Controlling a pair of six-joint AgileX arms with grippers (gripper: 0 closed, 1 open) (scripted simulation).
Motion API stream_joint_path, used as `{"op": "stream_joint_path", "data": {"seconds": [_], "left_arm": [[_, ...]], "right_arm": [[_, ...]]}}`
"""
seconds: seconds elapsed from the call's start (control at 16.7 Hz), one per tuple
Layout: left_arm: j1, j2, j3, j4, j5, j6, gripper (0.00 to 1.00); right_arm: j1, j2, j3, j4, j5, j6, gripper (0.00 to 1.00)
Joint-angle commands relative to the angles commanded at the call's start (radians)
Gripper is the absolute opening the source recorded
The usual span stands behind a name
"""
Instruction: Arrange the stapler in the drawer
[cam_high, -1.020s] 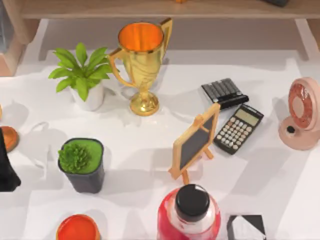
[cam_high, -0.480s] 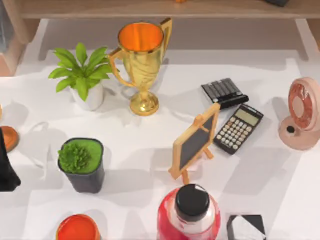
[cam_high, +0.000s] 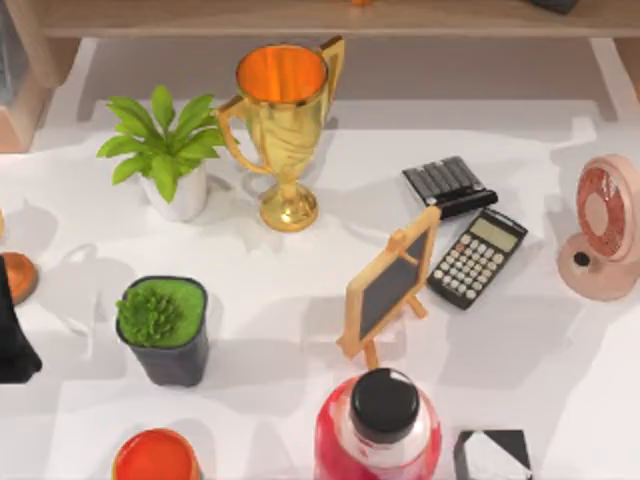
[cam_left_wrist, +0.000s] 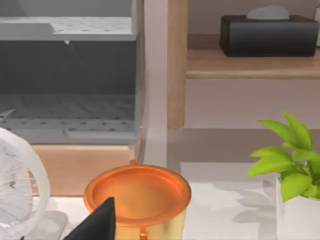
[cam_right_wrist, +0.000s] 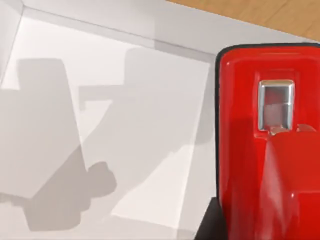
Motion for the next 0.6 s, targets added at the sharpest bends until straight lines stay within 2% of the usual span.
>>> {"op": "stream_joint_path", "data": {"seconds": [0.12, 0.36, 0.6], "left_arm": [[0.000, 0.000, 0.000, 0.000, 0.000, 0.000, 1.00], [0.000, 0.000, 0.000, 0.000, 0.000, 0.000, 1.00], [0.000, 0.000, 0.000, 0.000, 0.000, 0.000, 1.00]], "right_arm": [[0.023, 0.026, -0.013, -0.009, 0.013, 0.037, 0.00], [0.096, 0.137, -0.066, -0.051, 0.080, 0.200, 0.00], [0.093, 0.209, -0.101, -0.087, 0.142, 0.289, 0.00]]}}
